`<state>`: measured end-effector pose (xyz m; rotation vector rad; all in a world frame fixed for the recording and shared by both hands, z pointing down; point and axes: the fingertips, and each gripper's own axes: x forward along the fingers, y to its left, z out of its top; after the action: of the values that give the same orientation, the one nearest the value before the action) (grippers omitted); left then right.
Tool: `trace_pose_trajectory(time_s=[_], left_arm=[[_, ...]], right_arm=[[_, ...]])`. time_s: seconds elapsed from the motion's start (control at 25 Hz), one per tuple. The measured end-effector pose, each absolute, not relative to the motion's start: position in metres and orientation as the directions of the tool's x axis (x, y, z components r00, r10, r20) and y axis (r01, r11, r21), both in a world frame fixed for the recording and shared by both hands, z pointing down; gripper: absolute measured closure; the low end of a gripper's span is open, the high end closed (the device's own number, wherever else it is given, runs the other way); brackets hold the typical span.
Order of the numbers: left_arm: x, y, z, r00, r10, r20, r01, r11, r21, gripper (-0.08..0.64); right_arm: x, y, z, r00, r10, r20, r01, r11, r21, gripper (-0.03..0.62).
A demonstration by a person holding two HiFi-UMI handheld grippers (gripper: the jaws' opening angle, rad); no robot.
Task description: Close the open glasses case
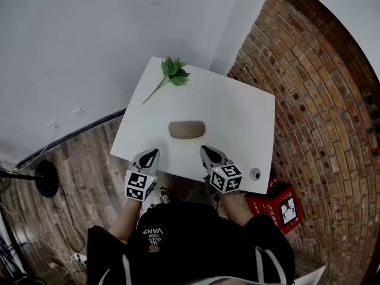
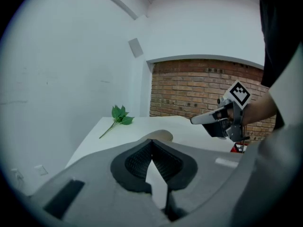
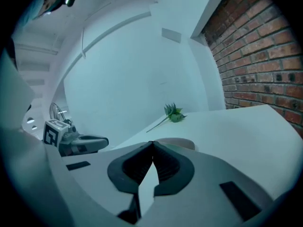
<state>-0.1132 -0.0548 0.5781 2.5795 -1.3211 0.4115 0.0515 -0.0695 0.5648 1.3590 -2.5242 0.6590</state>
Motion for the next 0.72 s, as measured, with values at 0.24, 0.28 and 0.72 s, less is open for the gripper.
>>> trace_pose_trajectory(time_s=[0.24,0.28,0.72], left_arm=[[-0.093,-0.045,0.564,0.519,-0.788,0.331,-0.845,-0.532,0.056,0.552],[-0.088,-0.042,0.562,0.514,-0.792,0.329,-0.848,-0.527,0.056,0.552],[-0.047,-0.008,0.558,0.449,-0.829,0.334,-0.888,-0.456,0.063,0.552]], right_arm=[[0.056,-0.067,0.558,-0.638,-0.670,0.379,-0.769,0.574,-0.280,0.594],[0.059,-0.065,0.556,-0.648,-0.658,0.383,-0.760,0.589,-0.274,0.593],[0.091,-0.049,0.556,-0.717,-0.583,0.383,-0.690,0.673,-0.268,0.594]])
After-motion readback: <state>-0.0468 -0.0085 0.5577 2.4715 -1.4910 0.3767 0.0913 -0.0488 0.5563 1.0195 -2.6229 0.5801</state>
